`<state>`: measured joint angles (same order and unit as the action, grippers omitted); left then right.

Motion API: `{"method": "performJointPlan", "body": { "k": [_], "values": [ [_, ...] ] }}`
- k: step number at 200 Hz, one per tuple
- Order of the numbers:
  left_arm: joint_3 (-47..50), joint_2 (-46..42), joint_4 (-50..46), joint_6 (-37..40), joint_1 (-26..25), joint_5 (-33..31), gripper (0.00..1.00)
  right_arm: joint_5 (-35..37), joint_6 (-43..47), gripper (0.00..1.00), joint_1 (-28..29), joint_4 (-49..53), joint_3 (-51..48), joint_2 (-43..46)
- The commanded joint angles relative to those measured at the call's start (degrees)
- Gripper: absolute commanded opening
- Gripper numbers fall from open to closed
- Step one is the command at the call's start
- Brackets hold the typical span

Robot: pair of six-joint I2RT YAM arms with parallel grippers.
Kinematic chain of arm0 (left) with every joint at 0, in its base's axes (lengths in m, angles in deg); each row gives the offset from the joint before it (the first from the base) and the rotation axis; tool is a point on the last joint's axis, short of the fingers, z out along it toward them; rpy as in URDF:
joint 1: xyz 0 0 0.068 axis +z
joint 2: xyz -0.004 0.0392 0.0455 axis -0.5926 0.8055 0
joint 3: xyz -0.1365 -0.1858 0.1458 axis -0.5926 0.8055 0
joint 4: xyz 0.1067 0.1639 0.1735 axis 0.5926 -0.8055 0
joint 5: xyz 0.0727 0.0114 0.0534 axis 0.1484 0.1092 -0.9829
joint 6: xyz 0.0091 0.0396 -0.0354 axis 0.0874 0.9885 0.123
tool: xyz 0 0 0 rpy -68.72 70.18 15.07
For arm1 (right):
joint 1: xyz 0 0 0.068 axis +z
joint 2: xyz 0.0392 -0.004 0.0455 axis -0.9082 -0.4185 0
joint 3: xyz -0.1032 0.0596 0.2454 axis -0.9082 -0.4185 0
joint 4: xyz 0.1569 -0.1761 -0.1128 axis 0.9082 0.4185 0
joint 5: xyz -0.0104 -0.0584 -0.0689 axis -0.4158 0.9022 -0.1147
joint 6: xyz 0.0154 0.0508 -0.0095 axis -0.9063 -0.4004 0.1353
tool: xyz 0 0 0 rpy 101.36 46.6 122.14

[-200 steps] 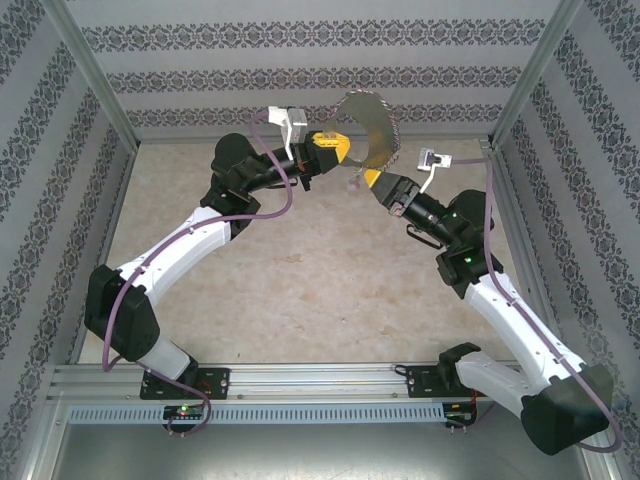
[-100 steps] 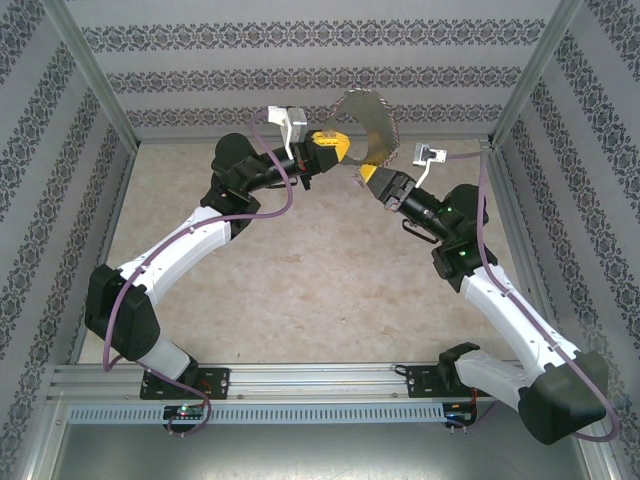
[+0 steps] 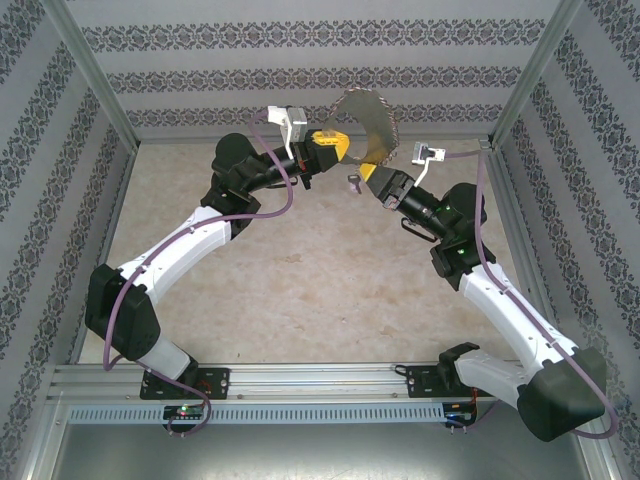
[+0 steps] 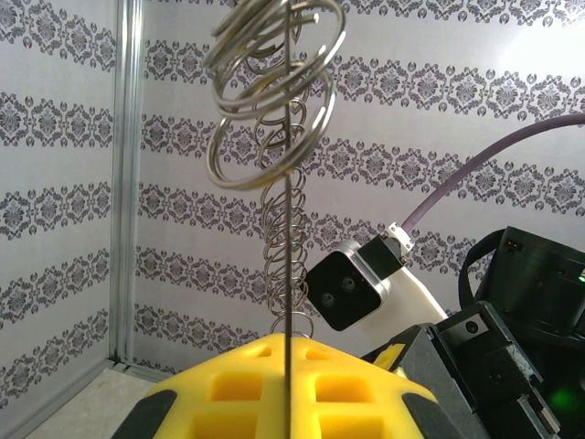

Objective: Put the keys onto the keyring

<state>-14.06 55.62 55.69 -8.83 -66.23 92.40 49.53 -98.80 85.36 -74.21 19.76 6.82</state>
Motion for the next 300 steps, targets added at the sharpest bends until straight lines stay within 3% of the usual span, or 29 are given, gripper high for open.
{"method": "performJointPlan", "body": {
  "k": [1, 29, 89, 164, 191, 258, 300],
  "values": [
    [-0.86, -0.02, 1.45, 1.7, 0.38, -1.19, 0.0, -0.99, 0.02, 0.31, -0.81, -0.66, -2.29, 2.67],
    [0.63, -0.02, -1.68, 3.74, 0.38, -2.8, 0.0, -1.52, 0.45, 0.44, -4.42, 3.62, -5.34, 8.82],
    [9.26, 1.73, -1.15, 1.72, -0.1, -5.33, 0.0, 2.56, 6.8, 0.53, -13.03, 21.31, -6.92, 19.95],
    [26.47, 4.31, 13.05, -9.64, -9.98, -11.34, 0.0, 6.56, 9.66, 0.56, -13.69, 23.88, -7.18, 16.89],
    [28.81, 9.74, 19.96, -15.5, -10.95, -13.82, 0.0, 6.24, 9.6, 0.56, -13.69, 22.09, -7.44, 13.81],
    [18.59, 30.87, 27.94, -21.96, -5.77, -13.19, 0.0, 7.33, 10.14, 0.56, -13.66, 19.21, -7.72, 8.58],
    [9.32, 37.18, 24.09, -21.56, -1.31, -12.18, 0.0, 6.63, 10.38, 0.56, -13.62, 18.51, -7.54, 6.98]
  ]
}}
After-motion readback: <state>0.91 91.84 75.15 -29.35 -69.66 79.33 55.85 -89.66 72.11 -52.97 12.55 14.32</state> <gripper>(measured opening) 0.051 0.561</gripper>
